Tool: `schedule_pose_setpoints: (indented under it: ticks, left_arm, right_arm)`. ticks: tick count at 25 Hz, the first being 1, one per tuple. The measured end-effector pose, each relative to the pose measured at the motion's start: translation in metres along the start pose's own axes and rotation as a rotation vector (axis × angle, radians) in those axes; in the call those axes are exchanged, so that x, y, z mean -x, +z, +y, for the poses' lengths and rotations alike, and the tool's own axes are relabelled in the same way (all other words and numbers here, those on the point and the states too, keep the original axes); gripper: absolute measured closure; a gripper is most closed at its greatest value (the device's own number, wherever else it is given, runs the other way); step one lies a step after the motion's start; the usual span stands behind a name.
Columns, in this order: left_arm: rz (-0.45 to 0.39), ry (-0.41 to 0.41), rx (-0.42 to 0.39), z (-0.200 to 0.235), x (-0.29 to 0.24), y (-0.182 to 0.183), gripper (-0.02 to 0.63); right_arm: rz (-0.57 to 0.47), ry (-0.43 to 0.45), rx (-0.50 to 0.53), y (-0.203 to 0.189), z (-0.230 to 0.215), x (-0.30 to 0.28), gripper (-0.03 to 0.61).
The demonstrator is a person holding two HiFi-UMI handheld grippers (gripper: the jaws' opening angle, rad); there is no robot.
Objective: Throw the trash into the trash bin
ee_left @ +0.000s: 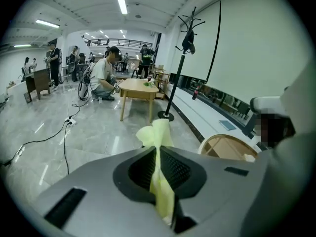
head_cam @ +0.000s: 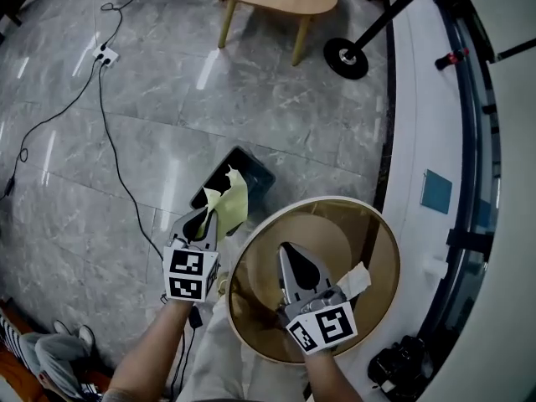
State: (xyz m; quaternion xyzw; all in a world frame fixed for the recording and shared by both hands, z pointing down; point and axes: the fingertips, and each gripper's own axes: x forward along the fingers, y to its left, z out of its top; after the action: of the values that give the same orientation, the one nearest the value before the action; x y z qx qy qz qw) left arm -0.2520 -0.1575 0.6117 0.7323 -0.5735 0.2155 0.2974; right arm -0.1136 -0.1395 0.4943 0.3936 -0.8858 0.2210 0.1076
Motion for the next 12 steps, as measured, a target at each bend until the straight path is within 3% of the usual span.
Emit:
schedule_pose_setpoints:
  ticks: [7, 12]
  left_arm:
    - [0.029, 0.019, -0.036, 0.013, -0.061, -0.047, 0.577]
    - [0.035, 0.034, -0.049, 0.018, -0.076, -0.053, 0.575]
  right_arm:
    - [0.055, -0.024, -0.019, -0.057, -0.019, -0.005, 0.558]
    - [0.074, -0.028, -0.026, -0.068, -0.022, -0.003, 0.558]
